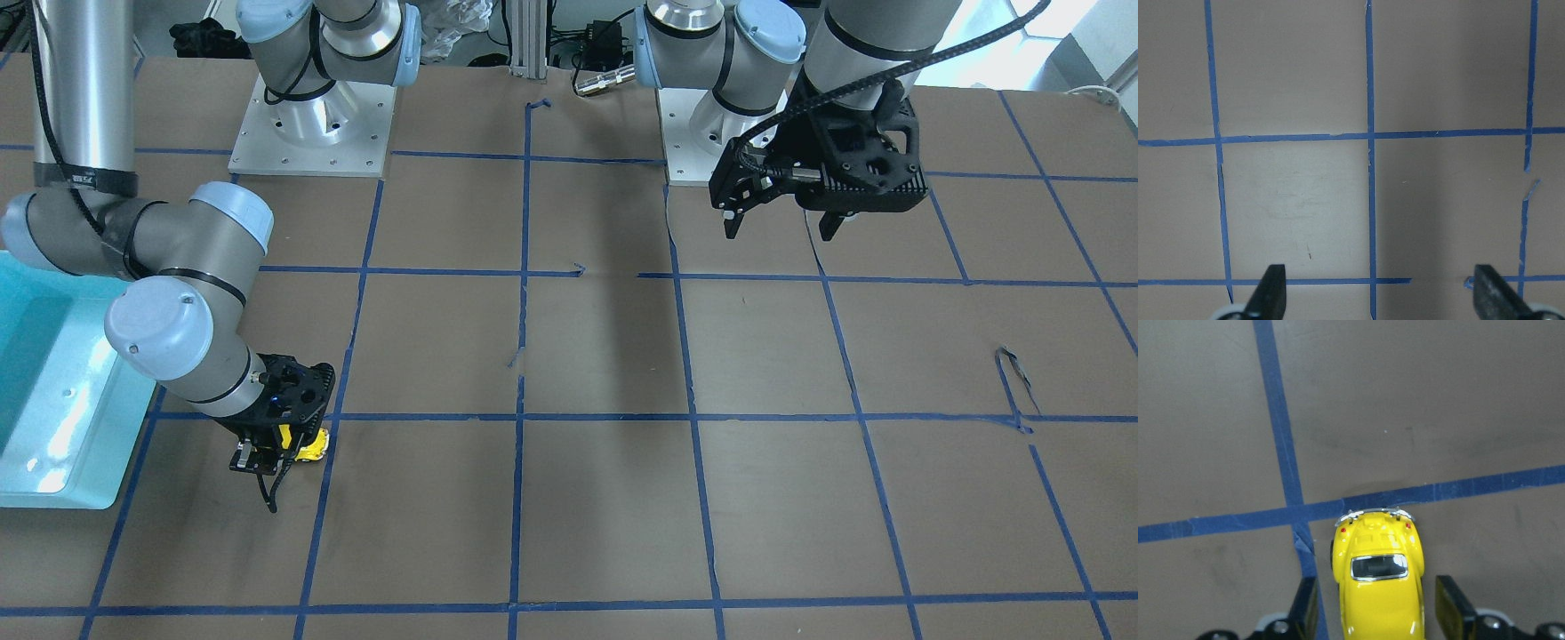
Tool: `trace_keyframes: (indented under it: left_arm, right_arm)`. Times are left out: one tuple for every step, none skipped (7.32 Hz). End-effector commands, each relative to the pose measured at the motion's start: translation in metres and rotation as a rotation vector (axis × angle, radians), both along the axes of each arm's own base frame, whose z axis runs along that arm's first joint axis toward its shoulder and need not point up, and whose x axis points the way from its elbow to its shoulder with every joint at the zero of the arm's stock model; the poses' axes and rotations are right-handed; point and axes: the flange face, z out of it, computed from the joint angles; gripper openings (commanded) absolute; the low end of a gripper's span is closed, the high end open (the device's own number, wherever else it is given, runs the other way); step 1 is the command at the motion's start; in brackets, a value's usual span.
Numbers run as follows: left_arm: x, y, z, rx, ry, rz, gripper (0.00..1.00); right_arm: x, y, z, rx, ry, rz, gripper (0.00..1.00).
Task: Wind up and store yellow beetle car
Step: 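Lift the car with the right gripper and carry it over the blue bin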
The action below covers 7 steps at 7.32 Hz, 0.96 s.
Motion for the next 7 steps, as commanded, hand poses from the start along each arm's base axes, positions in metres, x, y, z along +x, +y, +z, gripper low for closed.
trace_keyframes:
  left_arm:
    - [-0.003, -0.001, -0.001, 0.01, 0.01, 0.004, 1.0]
    - [-0.003, -0.001, -0.002, 0.012, 0.01, 0.003, 1.0]
    - [-0.003, -0.001, -0.001, 0.01, 0.012, 0.001, 1.0]
    - [-0.003, -0.001, -0.002, 0.012, 0.012, 0.0, 1.0]
    - [-0.004, -0.001, -0.001, 0.012, 0.012, 0.0, 1.0]
    - [-0.003, 0.0, -0.001, 0.01, 0.009, -0.002, 1.0]
    - [-0.003, 0.0, 0.0, 0.007, 0.013, 0.0, 1.0]
  right_arm:
    - [-0.001, 0.0, 0.0, -0.001, 0.008, 0.003, 0.39]
    - [-0.001, -0.001, 0.003, -0.007, 0.011, 0.003, 0.25]
    - [-0.003, -0.004, 0.011, -0.02, 0.026, 0.003, 0.12]
    - [-0.003, -0.006, 0.03, -0.042, 0.026, 0.005, 0.12]
    - [-0.003, -0.004, 0.073, -0.05, 0.027, 0.0, 0.11]
    - [-0.009, -0.005, 0.12, -0.054, 0.028, -0.008, 0.11]
    - [-0.04, -0.005, 0.148, -0.002, 0.013, -0.059, 0.11]
